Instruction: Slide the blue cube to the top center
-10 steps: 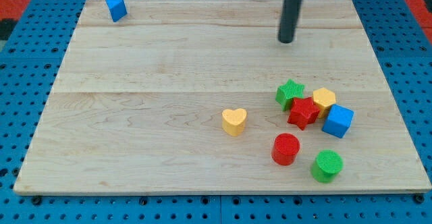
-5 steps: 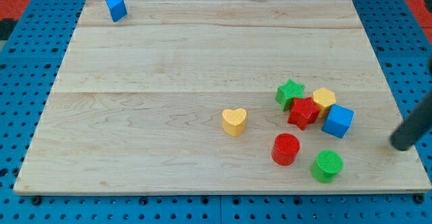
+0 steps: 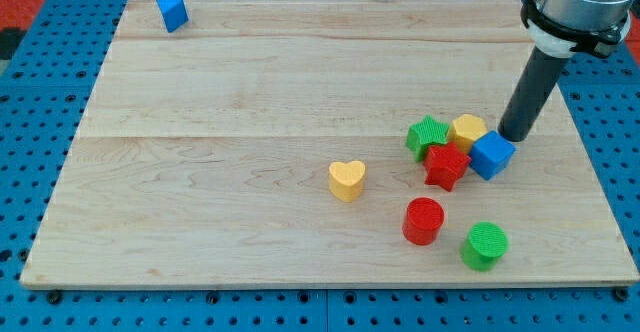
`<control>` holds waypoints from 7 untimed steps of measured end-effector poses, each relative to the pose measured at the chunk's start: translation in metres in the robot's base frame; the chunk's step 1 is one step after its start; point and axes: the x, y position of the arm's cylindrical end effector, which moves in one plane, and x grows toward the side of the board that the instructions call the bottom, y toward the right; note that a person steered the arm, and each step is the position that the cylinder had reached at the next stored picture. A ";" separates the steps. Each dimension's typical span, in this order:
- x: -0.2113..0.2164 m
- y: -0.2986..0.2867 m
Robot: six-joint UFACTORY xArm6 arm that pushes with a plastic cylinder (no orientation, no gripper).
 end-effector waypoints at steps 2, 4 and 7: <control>0.027 -0.065; 0.017 -0.112; -0.020 -0.218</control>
